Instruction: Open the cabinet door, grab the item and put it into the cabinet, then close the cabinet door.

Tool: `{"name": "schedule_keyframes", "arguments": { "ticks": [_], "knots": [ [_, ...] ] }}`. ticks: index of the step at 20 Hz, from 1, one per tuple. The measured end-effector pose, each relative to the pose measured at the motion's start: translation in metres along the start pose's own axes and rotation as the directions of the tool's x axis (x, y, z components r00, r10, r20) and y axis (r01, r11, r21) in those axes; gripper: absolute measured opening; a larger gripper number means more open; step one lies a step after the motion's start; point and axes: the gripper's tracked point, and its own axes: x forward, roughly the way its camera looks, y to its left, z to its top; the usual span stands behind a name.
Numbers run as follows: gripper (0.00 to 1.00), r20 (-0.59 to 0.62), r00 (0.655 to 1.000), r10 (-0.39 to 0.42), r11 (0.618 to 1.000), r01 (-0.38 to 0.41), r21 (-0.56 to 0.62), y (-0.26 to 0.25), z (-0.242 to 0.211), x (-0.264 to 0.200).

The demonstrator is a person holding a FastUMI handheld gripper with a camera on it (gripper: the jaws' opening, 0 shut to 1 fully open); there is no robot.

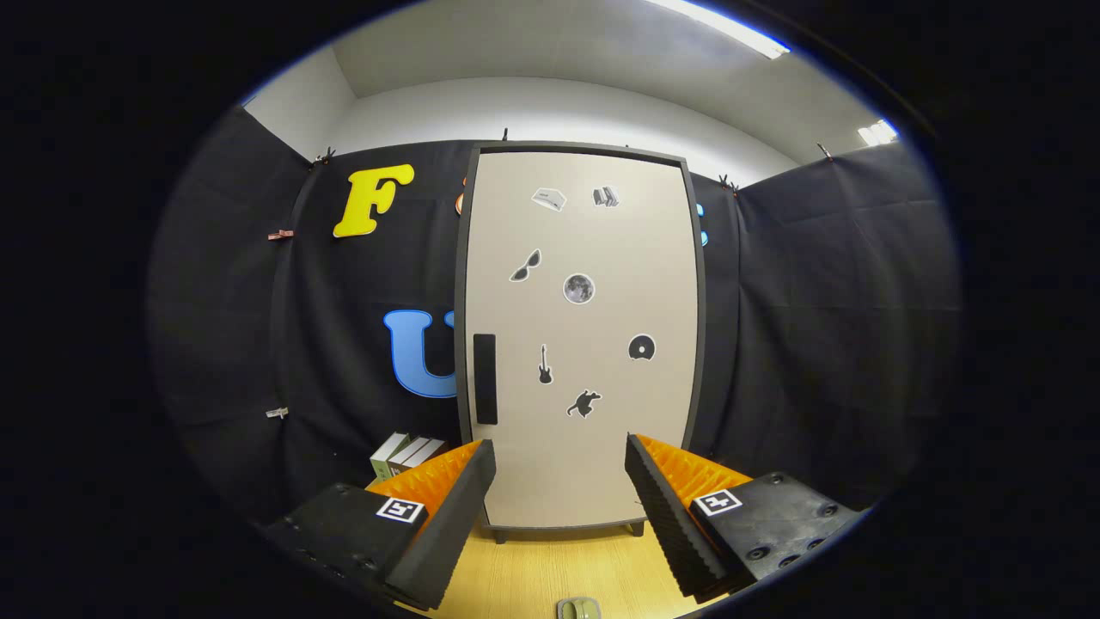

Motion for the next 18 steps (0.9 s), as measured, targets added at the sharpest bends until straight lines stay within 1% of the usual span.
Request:
{"name": "schedule_keyframes", "arguments": {
  "ticks": [6, 9, 11, 15, 18],
  "knots": [
    [0.97, -0.008, 1.0, 0.028, 1.0, -0.028, 0.01, 0.024, -0.005, 0.002],
    [0.98, -0.007, 0.999, 0.047, 0.999, -0.047, 0.009, 0.033, -0.006, 0.012],
    [0.98, 0.006, 0.997, 0.07, 0.997, -0.071, 0.008, 0.039, -0.004, 0.023],
    [0.97, 0.006, 0.996, 0.09, 0.996, -0.09, -0.003, 0.039, -0.006, 0.053],
    [0.97, 0.006, 0.991, 0.131, 0.991, -0.131, 0.019, 0.05, -0.007, 0.082]
  ]
}}
